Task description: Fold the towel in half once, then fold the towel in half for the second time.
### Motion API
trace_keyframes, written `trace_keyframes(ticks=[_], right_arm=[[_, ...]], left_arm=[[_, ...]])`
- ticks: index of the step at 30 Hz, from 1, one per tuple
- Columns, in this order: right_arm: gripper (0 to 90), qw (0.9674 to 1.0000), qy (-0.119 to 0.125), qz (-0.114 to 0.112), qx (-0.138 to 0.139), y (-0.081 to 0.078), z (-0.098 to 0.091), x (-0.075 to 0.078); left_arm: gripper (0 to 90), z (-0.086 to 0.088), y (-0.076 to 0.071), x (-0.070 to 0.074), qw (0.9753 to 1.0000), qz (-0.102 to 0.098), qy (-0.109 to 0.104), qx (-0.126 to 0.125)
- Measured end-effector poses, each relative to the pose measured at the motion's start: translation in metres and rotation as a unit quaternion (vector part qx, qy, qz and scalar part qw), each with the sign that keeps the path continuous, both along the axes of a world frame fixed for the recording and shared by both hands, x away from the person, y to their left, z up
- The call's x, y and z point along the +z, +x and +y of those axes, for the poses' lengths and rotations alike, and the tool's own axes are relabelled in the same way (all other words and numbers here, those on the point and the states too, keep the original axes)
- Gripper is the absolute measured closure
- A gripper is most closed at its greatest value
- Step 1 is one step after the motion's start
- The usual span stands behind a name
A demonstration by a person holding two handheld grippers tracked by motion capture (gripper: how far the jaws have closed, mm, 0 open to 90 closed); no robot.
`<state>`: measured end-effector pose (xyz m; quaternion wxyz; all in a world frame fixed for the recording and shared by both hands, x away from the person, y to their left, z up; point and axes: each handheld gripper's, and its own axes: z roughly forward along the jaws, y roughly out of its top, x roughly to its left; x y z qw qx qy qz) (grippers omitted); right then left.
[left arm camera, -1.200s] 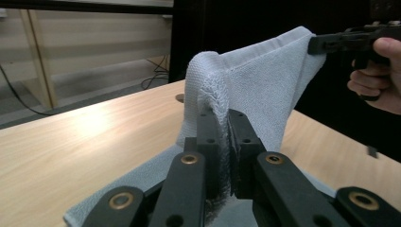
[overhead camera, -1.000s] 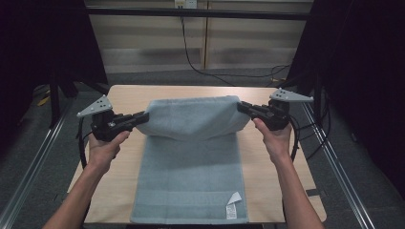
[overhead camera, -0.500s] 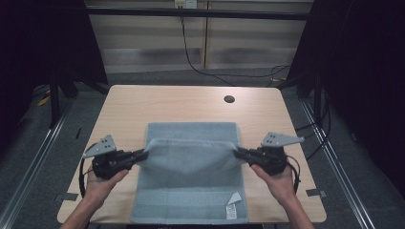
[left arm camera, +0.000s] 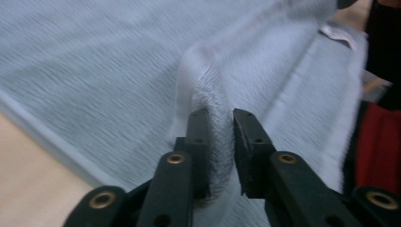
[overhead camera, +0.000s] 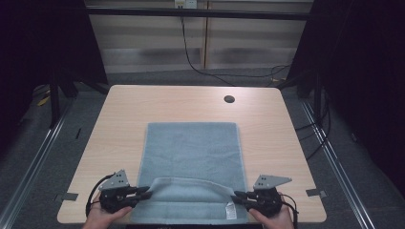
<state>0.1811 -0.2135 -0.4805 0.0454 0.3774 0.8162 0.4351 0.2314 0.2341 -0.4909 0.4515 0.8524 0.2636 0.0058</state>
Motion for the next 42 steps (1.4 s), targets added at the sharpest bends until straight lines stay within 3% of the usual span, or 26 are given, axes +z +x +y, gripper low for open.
trace_keyframes(ticks=[3,5,6,9,10,13,18,21,24,28,30,34,35,37,40,42], right_arm=[[72.7,0.9999,-0.013,0.002,0.004,-0.014,0.000,-0.001],[66.2,0.9993,-0.027,0.017,0.019,-0.020,0.000,0.002],[65.3,0.9992,-0.026,0.022,0.019,-0.025,0.000,0.004],[61.7,0.9994,-0.013,0.020,0.025,-0.034,-0.003,0.009],[60.5,0.9995,-0.019,0.014,0.019,-0.035,-0.004,0.011],[58.9,1.0000,0.002,0.000,0.009,-0.028,-0.009,0.017],[56.5,0.9994,0.014,-0.025,-0.018,0.007,-0.012,0.022],[56.3,0.9993,0.019,-0.020,-0.026,0.037,-0.011,0.018],[55.8,0.9992,0.013,-0.020,-0.033,0.065,-0.006,0.017],[54.2,0.9986,0.016,-0.023,-0.045,0.096,-0.001,0.015],[53.1,0.9987,0.016,-0.017,-0.046,0.109,0.003,0.012],[50.1,0.9988,0.006,-0.006,-0.048,0.127,0.009,0.003],[48.6,0.9988,-0.001,-0.002,-0.050,0.130,0.011,0.000],[47.9,0.9987,-0.007,-0.001,-0.050,0.138,0.013,-0.003],[47.5,0.9984,-0.011,-0.003,-0.056,0.149,0.015,-0.006],[47.2,0.9981,-0.010,0.003,-0.061,0.155,0.016,-0.010]], left_arm=[[68.6,0.000,-0.010,0.000,0.9998,0.015,-0.001,-0.014],[63.7,0.003,-0.014,0.004,0.9997,0.015,-0.011,-0.017],[59.5,0.005,-0.017,0.007,0.9996,0.016,-0.023,-0.007],[51.6,0.014,-0.022,0.023,0.9975,-0.004,-0.071,-0.001],[50.0,0.016,-0.021,0.027,0.9967,-0.014,-0.079,0.002],[49.3,0.016,-0.008,0.032,0.9958,-0.020,-0.086,0.022],[50.3,0.005,0.038,0.022,0.9975,-0.001,-0.047,0.052],[49.9,0.000,0.063,0.016,0.9966,0.009,-0.033,0.075],[50.0,-0.005,0.083,0.017,0.9954,-0.005,-0.018,0.094],[48.2,-0.008,0.107,0.014,0.9923,0.001,-0.029,0.120],[48.0,-0.011,0.118,0.008,0.9925,0.008,-0.010,0.122],[48.0,-0.016,0.131,-0.006,0.9910,0.017,-0.001,0.133],[47.7,-0.016,0.132,-0.009,0.9915,0.015,0.010,0.129],[48.0,-0.016,0.134,-0.013,0.9919,0.019,0.010,0.125],[49.3,-0.017,0.134,-0.014,0.9920,0.012,0.011,0.125],[49.3,-0.020,0.132,-0.015,0.9925,0.001,0.023,0.120]])
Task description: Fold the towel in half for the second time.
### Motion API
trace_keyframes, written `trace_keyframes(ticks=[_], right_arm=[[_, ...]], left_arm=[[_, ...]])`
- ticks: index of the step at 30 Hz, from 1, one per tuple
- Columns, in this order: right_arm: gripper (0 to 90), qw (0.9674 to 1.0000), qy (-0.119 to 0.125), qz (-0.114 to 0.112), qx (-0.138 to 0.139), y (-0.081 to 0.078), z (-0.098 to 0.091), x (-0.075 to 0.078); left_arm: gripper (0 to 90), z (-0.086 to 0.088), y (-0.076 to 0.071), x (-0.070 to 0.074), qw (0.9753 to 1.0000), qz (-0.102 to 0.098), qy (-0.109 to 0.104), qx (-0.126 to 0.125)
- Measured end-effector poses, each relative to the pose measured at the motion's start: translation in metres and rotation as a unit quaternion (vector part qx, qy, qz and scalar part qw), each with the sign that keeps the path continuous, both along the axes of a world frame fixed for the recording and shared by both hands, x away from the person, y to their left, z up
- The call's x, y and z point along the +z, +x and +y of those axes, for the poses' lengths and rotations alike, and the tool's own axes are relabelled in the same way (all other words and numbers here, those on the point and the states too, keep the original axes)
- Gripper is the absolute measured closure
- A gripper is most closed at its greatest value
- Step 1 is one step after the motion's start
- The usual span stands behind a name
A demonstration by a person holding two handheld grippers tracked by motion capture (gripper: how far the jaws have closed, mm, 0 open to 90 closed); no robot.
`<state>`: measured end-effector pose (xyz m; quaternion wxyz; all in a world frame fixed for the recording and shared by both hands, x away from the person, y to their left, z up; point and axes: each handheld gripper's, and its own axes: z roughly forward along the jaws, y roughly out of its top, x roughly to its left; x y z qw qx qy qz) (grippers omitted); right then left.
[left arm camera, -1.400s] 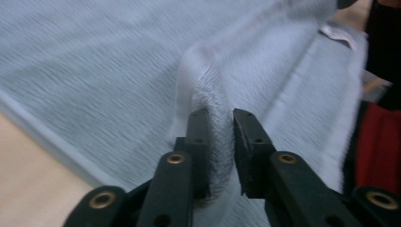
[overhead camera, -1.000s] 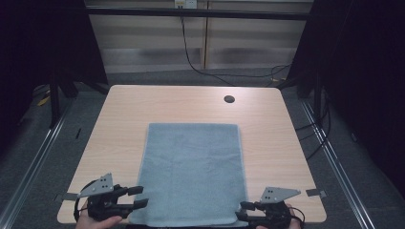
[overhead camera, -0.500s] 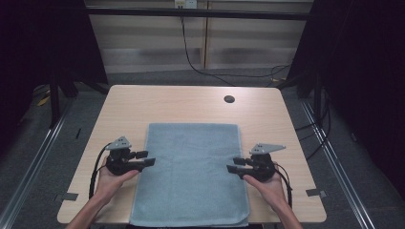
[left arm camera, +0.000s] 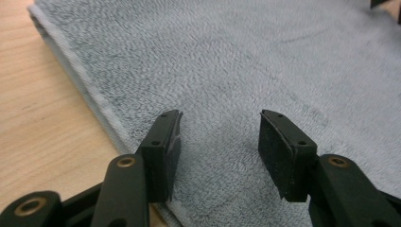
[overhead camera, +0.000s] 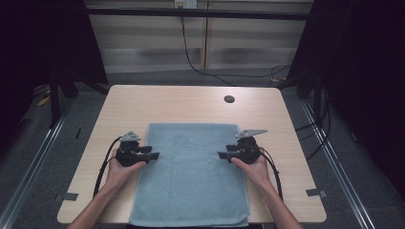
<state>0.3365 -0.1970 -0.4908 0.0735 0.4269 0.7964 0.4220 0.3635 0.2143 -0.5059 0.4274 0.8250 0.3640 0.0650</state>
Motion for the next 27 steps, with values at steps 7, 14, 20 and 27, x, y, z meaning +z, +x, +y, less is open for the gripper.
trace_keyframes(ticks=[7,14,20,27], right_arm=[[47.3,0.9996,-0.029,0.001,0.002,-0.001,0.006,-0.013],[47.3,0.9992,-0.037,-0.005,0.013,-0.019,0.002,-0.013],[47.3,0.9990,-0.040,-0.003,0.021,-0.038,-0.002,-0.012],[47.3,0.9988,-0.038,-0.001,0.029,-0.053,-0.003,-0.011]], left_arm=[[49.2,-0.002,-0.011,-0.002,0.9997,-0.021,0.009,-0.006],[50.5,-0.003,-0.037,0.001,0.9995,-0.005,0.012,-0.029],[51.7,-0.001,-0.054,0.003,0.9988,0.008,0.010,-0.048],[52.6,-0.001,-0.046,0.007,0.9989,0.002,-0.008,-0.045]])
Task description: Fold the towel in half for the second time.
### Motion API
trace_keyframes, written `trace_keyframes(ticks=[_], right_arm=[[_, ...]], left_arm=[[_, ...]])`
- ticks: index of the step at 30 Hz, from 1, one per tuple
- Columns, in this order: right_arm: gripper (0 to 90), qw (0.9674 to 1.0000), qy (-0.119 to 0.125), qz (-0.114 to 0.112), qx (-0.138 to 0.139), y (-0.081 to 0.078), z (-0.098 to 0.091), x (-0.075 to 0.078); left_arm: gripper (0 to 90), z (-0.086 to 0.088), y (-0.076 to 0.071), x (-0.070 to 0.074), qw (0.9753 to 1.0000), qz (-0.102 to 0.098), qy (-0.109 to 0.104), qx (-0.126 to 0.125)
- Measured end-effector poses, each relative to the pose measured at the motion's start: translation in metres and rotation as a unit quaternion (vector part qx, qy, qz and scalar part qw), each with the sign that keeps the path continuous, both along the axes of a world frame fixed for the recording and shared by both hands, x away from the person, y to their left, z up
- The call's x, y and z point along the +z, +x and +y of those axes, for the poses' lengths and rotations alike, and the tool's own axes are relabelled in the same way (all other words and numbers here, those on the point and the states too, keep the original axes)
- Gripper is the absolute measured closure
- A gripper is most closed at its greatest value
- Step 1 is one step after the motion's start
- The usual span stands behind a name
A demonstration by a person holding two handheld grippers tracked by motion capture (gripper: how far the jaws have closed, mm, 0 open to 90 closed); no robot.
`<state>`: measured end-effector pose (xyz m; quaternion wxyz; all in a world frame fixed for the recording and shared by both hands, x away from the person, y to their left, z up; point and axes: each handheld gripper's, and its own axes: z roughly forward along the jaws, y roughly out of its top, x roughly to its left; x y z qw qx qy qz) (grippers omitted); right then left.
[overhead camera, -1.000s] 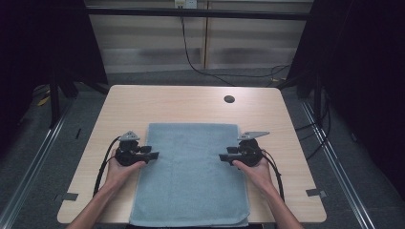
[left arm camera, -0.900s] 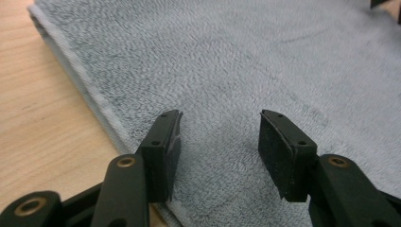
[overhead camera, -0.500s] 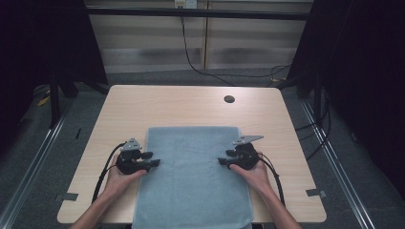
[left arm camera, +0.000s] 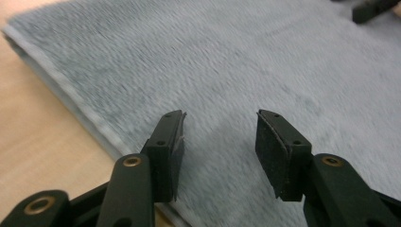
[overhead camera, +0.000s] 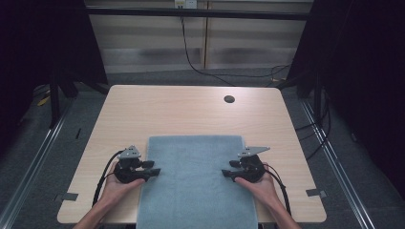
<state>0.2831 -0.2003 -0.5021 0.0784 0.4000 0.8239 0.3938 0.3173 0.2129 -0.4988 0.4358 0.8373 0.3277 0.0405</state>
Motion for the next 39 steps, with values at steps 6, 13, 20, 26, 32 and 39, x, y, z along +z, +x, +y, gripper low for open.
trace_keyframes(ticks=[6,13,20,26,32,39], right_arm=[[47.2,1.0000,-0.006,0.000,0.007,-0.011,0.002,0.001],[48.4,0.9990,0.001,0.025,0.036,-0.035,0.000,0.005],[49.4,0.9997,-0.002,-0.019,-0.016,0.004,-0.023,0.025],[46.4,0.9981,-0.001,-0.023,-0.057,0.055,-0.041,0.020],[47.4,0.9977,-0.018,-0.014,-0.063,0.073,-0.037,0.007],[48.1,0.9976,-0.019,-0.002,-0.066,0.069,-0.046,0.002]], left_arm=[[55.2,-0.007,0.010,-0.006,0.9999,-0.002,0.008,0.006],[55.2,-0.002,-0.012,-0.003,0.9997,0.006,0.015,-0.017],[55.3,-0.002,-0.011,-0.004,0.9998,0.010,0.010,-0.016],[56.5,-0.001,-0.015,-0.002,0.9997,0.014,0.015,-0.016],[55.6,0.006,-0.012,0.004,0.9998,0.015,0.001,-0.010],[49.7,0.017,0.026,0.021,0.9977,-0.022,-0.041,0.049]])
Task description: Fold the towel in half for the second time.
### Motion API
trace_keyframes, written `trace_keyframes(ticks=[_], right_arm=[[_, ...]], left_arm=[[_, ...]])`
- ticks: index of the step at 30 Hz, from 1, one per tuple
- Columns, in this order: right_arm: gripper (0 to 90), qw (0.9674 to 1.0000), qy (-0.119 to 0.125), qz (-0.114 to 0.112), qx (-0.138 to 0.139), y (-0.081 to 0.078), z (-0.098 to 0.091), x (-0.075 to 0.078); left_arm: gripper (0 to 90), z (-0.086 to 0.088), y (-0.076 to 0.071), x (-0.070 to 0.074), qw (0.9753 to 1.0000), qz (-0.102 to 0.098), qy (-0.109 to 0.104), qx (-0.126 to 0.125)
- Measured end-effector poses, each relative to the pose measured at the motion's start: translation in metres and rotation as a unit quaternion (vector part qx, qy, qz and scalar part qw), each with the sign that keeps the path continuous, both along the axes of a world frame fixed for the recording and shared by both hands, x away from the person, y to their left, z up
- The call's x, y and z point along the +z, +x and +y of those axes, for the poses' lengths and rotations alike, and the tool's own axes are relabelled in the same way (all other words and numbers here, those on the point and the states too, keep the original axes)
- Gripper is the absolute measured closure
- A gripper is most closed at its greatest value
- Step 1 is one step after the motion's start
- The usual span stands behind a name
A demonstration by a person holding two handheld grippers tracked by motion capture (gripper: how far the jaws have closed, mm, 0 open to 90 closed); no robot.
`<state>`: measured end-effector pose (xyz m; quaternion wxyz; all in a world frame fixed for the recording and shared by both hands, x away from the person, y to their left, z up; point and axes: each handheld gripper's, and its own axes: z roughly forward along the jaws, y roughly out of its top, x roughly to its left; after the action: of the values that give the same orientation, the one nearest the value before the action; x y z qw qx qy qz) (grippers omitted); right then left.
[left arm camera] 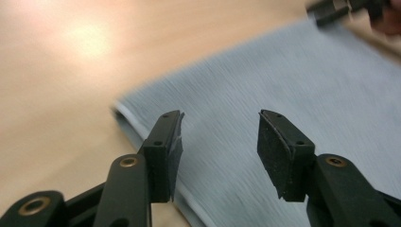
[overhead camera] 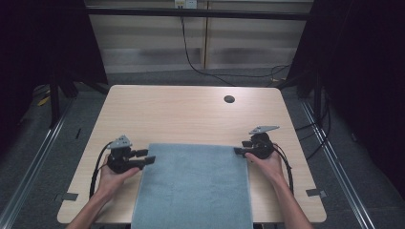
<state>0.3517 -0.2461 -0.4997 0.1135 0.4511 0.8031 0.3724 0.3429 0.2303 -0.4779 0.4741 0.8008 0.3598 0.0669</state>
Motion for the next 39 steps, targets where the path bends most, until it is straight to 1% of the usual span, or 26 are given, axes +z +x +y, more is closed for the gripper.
trace_keyframes(ticks=[1,2,3,4,5,6,7,8,9,10,14,15,16,17,18,19,21,22,25,28,31,32,34,36,37,39], right_arm=[[48.8,1.0000,0.001,0.001,0.005,0.000,0.000,-0.002],[49.7,1.0000,-0.001,0.003,0.004,-0.001,0.000,-0.003],[50.9,1.0000,-0.003,0.002,0.008,-0.002,0.001,-0.004],[52.1,0.9999,-0.005,0.002,0.009,-0.002,0.002,-0.003],[52.8,0.9999,-0.006,0.001,0.010,-0.002,0.003,-0.003],[54.9,0.9999,-0.007,-0.001,0.009,-0.003,0.004,-0.004],[59.7,0.9999,-0.004,-0.002,0.010,-0.003,0.004,-0.004],[62.8,0.9998,-0.001,0.000,0.017,-0.003,0.004,-0.004],[65.9,0.9999,-0.002,0.000,0.016,-0.003,0.005,-0.004],[70.4,0.9998,0.001,0.002,0.019,-0.003,0.005,-0.004],[77.8,0.9996,0.014,0.008,0.023,-0.003,0.007,-0.005],[78.8,0.9996,0.017,0.009,0.023,-0.003,0.007,-0.005],[79.8,0.9995,0.019,0.009,0.022,-0.003,0.007,-0.005],[80.9,0.9995,0.021,0.010,0.022,-0.003,0.007,-0.005],[81.4,0.9995,0.022,0.011,0.021,-0.003,0.007,-0.005],[81.7,0.9994,0.024,0.013,0.020,-0.003,0.007,-0.005],[82.3,0.9995,0.023,0.009,0.021,-0.002,0.007,-0.005],[82.5,0.9995,0.023,0.008,0.021,-0.002,0.006,-0.004],[82.9,0.9993,0.031,0.007,0.019,-0.003,0.005,-0.002],[83.2,0.9988,0.045,0.001,0.017,-0.003,0.003,0.001],[83.6,0.9978,0.065,-0.011,0.013,-0.004,-0.001,0.010],[83.6,0.9974,0.069,-0.016,0.013,-0.003,-0.001,0.013],[83.7,0.9970,0.071,-0.028,0.014,-0.002,0.000,0.020],[83.9,0.9965,0.075,-0.035,0.013,0.002,0.001,0.025],[83.9,0.9961,0.079,-0.038,0.009,0.004,0.001,0.028],[84.0,0.9958,0.081,-0.042,0.009,0.009,0.001,0.032]], left_arm=[[49.4,0.001,0.008,0.001,0.9999,-0.005,0.006,0.008],[48.2,0.002,0.015,0.000,0.9997,-0.012,0.003,0.020],[47.9,0.002,0.023,-0.002,0.9997,-0.003,0.006,0.024],[46.0,0.002,0.029,-0.005,0.9994,-0.004,0.011,0.034],[45.3,0.002,0.035,-0.010,0.9988,-0.007,0.003,0.048],[45.1,0.003,0.038,-0.013,0.9987,0.001,-0.001,0.051],[44.1,0.003,0.041,-0.017,0.9989,0.011,0.004,0.046],[42.5,0.001,0.044,-0.020,0.9988,0.018,0.016,0.042],[42.1,0.000,0.046,-0.023,0.9987,0.015,0.023,0.043],[41.6,-0.002,0.048,-0.025,0.9987,0.015,0.026,0.041],[41.8,-0.007,0.055,-0.033,0.9987,0.025,0.033,0.030],[43.4,-0.008,0.055,-0.033,0.9989,0.027,0.029,0.023],[48.6,-0.009,0.054,-0.033,0.9990,0.031,0.030,0.008],[56.1,-0.010,0.052,-0.033,0.9989,0.027,0.038,0.001],[60.2,-0.012,0.051,-0.032,0.9987,0.025,0.044,-0.002],[67.3,-0.013,0.050,-0.032,0.9985,0.027,0.045,-0.013],[76.7,-0.014,0.049,-0.032,0.9984,0.026,0.047,-0.019],[79.1,-0.014,0.048,-0.031,0.9983,0.026,0.049,-0.021],[82.0,-0.014,0.048,-0.030,0.9984,0.030,0.044,-0.020],[82.4,-0.012,0.046,-0.024,0.9991,0.027,0.029,-0.014],[82.5,-0.008,0.045,-0.013,0.9998,0.017,-0.002,-0.012],[82.6,-0.008,0.044,-0.009,0.9999,0.009,-0.004,-0.011],[82.7,-0.007,0.044,0.000,0.9997,0.001,-0.023,-0.008],[82.7,-0.008,0.045,0.007,0.9993,-0.006,-0.037,-0.006],[82.7,-0.008,0.047,0.009,0.9992,-0.008,-0.040,-0.004],[82.7,-0.009,0.051,0.014,0.9992,-0.015,-0.038,-0.003]])
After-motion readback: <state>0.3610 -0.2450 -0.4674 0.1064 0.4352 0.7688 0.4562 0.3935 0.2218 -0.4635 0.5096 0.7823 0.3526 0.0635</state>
